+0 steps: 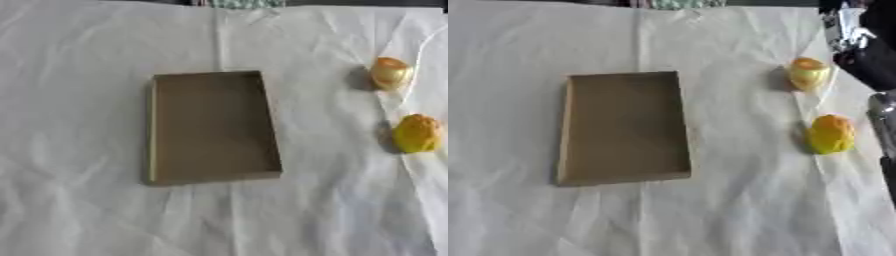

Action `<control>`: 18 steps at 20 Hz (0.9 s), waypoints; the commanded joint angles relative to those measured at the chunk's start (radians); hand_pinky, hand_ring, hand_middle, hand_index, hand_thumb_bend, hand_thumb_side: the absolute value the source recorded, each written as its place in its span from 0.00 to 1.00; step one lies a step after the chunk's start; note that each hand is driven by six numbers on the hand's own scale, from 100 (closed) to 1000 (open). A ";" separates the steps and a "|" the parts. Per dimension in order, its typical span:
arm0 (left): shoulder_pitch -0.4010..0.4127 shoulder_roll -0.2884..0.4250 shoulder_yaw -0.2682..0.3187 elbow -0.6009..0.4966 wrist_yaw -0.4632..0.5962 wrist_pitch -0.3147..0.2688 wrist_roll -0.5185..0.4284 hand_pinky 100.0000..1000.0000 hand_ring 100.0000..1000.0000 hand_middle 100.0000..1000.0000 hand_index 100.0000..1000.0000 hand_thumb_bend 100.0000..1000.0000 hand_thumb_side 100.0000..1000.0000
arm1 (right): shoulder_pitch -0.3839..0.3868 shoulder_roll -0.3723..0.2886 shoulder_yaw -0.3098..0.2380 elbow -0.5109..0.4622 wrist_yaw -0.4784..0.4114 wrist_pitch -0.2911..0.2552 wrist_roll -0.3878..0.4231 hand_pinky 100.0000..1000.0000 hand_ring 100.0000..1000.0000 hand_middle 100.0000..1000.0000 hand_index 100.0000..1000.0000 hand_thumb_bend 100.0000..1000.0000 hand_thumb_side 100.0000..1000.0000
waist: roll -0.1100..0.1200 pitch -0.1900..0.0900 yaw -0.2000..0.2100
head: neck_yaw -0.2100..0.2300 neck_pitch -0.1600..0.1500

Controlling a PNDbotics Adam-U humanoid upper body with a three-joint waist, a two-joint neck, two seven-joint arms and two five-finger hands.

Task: Pick up objects on the table and place them in the box.

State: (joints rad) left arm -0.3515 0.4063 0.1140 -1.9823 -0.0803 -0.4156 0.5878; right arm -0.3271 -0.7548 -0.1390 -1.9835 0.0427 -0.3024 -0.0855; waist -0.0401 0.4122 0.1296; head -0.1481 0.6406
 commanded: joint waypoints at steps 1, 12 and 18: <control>-0.001 0.038 0.001 -0.018 -0.010 -0.001 0.000 0.86 0.76 0.76 0.80 0.32 0.43 | 0.034 -0.186 0.001 -0.016 0.091 0.000 0.000 0.86 0.86 0.73 0.84 0.00 0.19 | -0.001 -0.024 -0.004 | 0.008 0.000; 0.001 0.046 -0.003 -0.018 -0.018 0.000 0.001 0.86 0.76 0.76 0.80 0.32 0.43 | 0.126 -0.478 0.070 -0.016 0.337 -0.003 0.064 0.85 0.90 0.82 0.84 0.00 0.17 | -0.007 -0.017 -0.009 | 0.008 -0.010; 0.002 0.046 -0.003 -0.018 -0.019 0.002 0.000 0.86 0.76 0.76 0.80 0.32 0.43 | 0.168 -0.468 0.065 -0.016 0.369 -0.016 0.156 0.87 0.93 0.83 0.88 0.00 0.25 | -0.011 -0.014 -0.012 | 0.012 -0.009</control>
State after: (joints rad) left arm -0.3441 0.4227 0.1083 -1.9824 -0.0973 -0.4154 0.5881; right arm -0.1551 -1.1921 -0.0554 -1.9845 0.4041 -0.3169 0.0524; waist -0.0520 0.4159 0.1201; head -0.1400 0.6396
